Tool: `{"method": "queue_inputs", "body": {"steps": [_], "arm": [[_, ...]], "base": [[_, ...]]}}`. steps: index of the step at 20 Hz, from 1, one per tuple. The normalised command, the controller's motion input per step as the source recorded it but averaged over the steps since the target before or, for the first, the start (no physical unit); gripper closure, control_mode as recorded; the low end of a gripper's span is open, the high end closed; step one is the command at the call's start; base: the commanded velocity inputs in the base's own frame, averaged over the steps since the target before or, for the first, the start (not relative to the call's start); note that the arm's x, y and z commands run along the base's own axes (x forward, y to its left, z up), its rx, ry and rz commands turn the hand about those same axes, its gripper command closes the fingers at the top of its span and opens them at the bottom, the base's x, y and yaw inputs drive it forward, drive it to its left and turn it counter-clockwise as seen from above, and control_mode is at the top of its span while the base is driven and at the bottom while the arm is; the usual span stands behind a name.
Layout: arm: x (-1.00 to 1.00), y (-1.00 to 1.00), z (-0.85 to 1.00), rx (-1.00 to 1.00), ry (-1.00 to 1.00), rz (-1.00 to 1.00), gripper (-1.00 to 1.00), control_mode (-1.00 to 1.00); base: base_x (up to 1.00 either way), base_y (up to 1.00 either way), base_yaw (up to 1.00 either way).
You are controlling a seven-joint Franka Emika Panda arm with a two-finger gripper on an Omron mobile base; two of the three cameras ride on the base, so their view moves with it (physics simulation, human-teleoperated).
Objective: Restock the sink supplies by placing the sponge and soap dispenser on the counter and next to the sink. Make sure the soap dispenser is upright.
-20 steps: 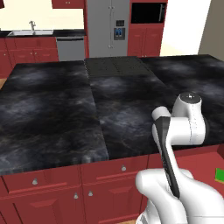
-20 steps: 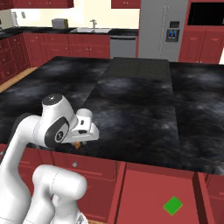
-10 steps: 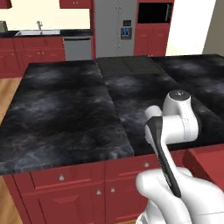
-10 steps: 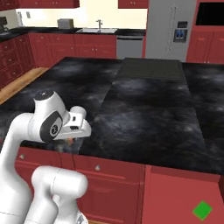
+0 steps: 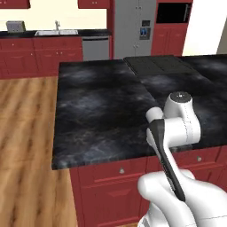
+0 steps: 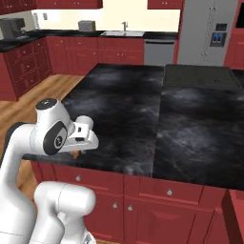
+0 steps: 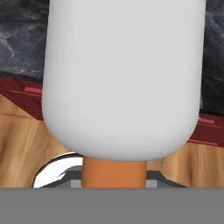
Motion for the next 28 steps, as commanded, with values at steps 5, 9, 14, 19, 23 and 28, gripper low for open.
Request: {"method": "queue_inputs", "body": {"steps": [5, 9, 14, 19, 23, 28], "arm": [[0.00, 0.00, 0.00, 0.00, 0.00, 0.00, 1.00, 1.00], [0.00, 0.00, 0.00, 0.00, 0.00, 0.00, 1.00, 1.00], [0.00, 0.00, 0.00, 0.00, 0.00, 0.00, 1.00, 1.00], [0.00, 0.00, 0.00, 0.00, 0.00, 0.00, 1.00, 1.00], [0.00, 0.00, 0.00, 0.00, 0.00, 0.00, 1.00, 1.00], [0.00, 0.00, 0.00, 0.00, 0.00, 0.00, 1.00, 1.00]], "base": [[-0.16, 1.00, 0.00], [-0.10, 1.00, 0.00], [0.00, 1.00, -0.02], [0.28, 1.00, -0.07], [0.74, 1.00, -0.13], [0.98, 1.00, -0.17]]}}
